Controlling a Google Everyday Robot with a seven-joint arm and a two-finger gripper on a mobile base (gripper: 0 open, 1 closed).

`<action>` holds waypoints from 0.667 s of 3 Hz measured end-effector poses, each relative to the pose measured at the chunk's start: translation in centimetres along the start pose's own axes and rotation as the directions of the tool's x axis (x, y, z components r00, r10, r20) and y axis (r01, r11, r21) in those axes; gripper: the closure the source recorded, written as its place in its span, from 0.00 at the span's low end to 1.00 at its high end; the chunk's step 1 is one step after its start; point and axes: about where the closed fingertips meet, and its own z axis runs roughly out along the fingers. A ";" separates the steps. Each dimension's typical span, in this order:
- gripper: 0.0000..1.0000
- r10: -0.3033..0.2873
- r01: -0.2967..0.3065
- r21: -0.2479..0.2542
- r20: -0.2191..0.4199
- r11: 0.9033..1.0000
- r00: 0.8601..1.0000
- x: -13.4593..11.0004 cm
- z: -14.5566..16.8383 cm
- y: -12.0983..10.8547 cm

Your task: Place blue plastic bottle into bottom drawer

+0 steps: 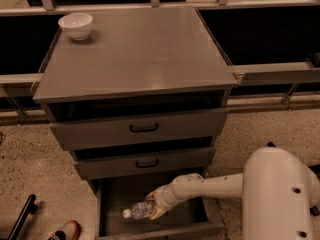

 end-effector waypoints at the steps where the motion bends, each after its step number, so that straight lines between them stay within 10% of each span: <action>1: 0.50 0.024 -0.024 0.018 -0.001 1.000 1.000 1.0 3.0 -0.2; 2: 0.19 0.182 -0.183 0.004 0.041 0.983 0.982 1.7 4.5 -1.1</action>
Offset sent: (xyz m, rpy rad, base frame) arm 0.0265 0.0188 -0.0529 0.0995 0.2834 -0.2704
